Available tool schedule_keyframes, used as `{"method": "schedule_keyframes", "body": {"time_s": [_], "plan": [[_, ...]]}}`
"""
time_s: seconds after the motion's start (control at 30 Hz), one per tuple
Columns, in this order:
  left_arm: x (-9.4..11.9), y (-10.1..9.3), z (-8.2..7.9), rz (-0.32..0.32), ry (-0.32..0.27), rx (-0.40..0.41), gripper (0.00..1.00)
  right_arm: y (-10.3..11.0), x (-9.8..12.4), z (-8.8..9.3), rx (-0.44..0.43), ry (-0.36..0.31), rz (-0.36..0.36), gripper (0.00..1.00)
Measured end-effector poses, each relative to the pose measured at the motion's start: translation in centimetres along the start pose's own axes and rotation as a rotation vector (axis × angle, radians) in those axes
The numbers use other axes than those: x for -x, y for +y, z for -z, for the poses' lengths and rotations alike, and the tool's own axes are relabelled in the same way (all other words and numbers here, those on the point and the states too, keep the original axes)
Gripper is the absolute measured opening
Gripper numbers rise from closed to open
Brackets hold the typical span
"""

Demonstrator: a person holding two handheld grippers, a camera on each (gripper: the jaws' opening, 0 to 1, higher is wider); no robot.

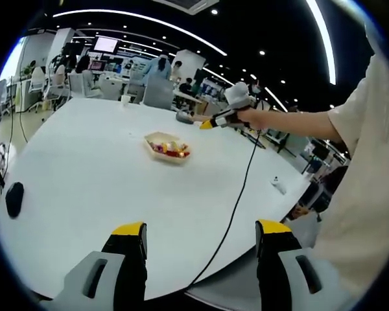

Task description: Place the target food into the container with the food tongs after gripping and lifting it, then release it inside without dropping or visibly crushing the food.

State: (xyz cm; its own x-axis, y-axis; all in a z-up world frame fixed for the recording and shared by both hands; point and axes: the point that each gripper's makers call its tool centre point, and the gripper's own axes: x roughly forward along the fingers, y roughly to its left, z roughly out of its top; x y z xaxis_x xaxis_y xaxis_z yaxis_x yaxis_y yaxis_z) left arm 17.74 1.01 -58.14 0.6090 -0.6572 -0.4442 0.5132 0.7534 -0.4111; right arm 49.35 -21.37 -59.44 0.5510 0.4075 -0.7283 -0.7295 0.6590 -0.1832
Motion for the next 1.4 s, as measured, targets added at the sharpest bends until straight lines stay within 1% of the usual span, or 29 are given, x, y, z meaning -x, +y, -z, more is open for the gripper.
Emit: {"method": "schedule_keyframes", "body": {"time_s": [0.07, 0.2, 0.3, 0.4, 0.53, 0.63, 0.7, 0.73, 0.83, 0.87, 1.13, 1.17, 1.3, 1.33, 1.4], "plan": [[-0.1, -0.1, -0.1, 0.005, 0.0, -0.004, 0.67, 0.5, 0.4, 0.4, 0.033, 0.009, -0.001, 0.21], [-0.3, -0.2, -0.7, 0.016, -0.002, -0.021, 0.67, 1.7, 1.3, 0.6, 0.037, 0.002, -0.011, 0.21], [-0.4, -0.2, -0.9, 0.023, -0.003, -0.03, 0.67, 2.1, 1.7, 0.6, 0.037, -0.002, -0.017, 0.21], [-0.6, -0.4, -1.3, 0.034, -0.003, -0.041, 0.67, 3.2, 2.6, 0.7, 0.038, -0.017, -0.023, 0.22], [-0.9, -0.7, -1.7, 0.051, 0.001, -0.062, 0.67, 3.9, 3.3, 0.5, 0.034, -0.038, -0.013, 0.21], [-1.3, -1.1, -2.4, 0.071, 0.005, -0.09, 0.67, 5.2, 4.4, 0.5, 0.026, -0.061, -0.018, 0.21], [-1.5, -1.2, -2.7, 0.078, 0.004, -0.099, 0.67, 5.7, 4.8, 0.6, 0.023, -0.065, -0.023, 0.21], [-1.8, -1.5, -3.1, 0.09, 0.002, -0.113, 0.67, 6.5, 5.4, 0.7, 0.022, -0.073, -0.028, 0.21], [-2.0, -1.9, -3.4, 0.103, 0.001, -0.128, 0.67, 7.4, 6.2, 0.8, 0.016, -0.084, -0.031, 0.21], [-2.1, -2.1, -3.4, 0.106, 0.001, -0.13, 0.67, 8.0, 6.7, 1.0, 0.017, -0.089, -0.032, 0.22], [-2.2, -2.8, -3.1, 0.129, 0.009, -0.149, 0.67, 10.5, 8.7, 1.8, 0.005, -0.109, -0.041, 0.22], [-2.2, -2.9, -3.0, 0.132, 0.013, -0.153, 0.67, 11.0, 9.3, 2.1, 0.002, -0.112, -0.047, 0.22], [-2.1, -2.9, -3.0, 0.135, 0.017, -0.161, 0.67, 12.0, 10.6, 2.2, -0.006, -0.131, -0.06, 0.22], [-2.1, -2.9, -3.1, 0.137, 0.019, -0.168, 0.67, 12.5, 11.2, 2.2, 0.002, -0.136, -0.066, 0.22], [-2.2, -3.0, -3.2, 0.138, 0.019, -0.172, 0.67, 13.1, 11.9, 2.3, 0.006, -0.141, -0.072, 0.22]]}}
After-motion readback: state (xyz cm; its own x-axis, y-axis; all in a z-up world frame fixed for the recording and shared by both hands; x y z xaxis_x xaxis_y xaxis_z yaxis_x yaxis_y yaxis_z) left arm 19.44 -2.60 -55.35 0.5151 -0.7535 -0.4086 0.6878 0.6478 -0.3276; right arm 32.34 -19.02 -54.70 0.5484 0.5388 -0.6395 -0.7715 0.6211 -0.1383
